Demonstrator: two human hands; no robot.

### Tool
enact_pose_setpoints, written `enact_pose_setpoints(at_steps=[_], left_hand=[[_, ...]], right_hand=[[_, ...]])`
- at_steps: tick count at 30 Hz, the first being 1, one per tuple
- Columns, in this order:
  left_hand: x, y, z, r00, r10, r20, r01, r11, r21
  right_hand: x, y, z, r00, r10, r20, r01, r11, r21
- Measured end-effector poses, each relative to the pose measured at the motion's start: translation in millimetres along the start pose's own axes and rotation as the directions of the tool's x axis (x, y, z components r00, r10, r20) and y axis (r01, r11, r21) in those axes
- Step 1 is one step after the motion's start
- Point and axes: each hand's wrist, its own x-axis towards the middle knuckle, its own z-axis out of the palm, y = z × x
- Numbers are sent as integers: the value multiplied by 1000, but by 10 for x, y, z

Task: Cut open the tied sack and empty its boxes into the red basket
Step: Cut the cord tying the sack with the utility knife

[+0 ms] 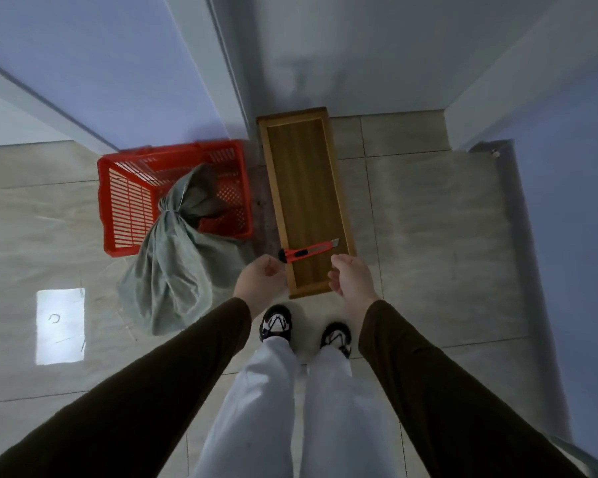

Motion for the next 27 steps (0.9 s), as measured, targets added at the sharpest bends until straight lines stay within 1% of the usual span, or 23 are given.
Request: enact_pose_setpoints(at_steps=[3,6,10,13,15,18,21,23,25,27], left_hand=[[333,-2,145,1000,6,-12,-5,997,72],[628,-17,296,998,53,-18,-48,978,205],[944,-85,466,987,156,-29,-135,920,367],[1142,-104,619,978,207,-12,-179,869,461],[1245,-96,716,976,220,10,-192,832,520],[1374,-105,843,979,199,35,-181,789,587],[1447,-131,932,981,188,37,-174,792,586],[1454,-148,966,983,182,20,-161,810,563],[1432,-162,977,988,151,-16,-124,864,487],[1373,-166,980,991,131,-41,-107,921,374]], right_hand=[[297,24,66,998,70,-1,-70,997,19],[557,95,95,989,144,5,-145,989,39],[877,190,130,972,219,83,-225,972,71],[1098,204,200,957,264,118,-273,960,63],[1215,202,260,948,291,128,-301,951,65],[1336,194,337,937,319,140,-333,938,94],[1425,217,385,937,309,166,-331,935,125],[1436,224,393,937,294,190,-321,939,127],[1419,218,382,938,273,215,-306,942,136],[1380,200,366,942,238,237,-276,951,141]])
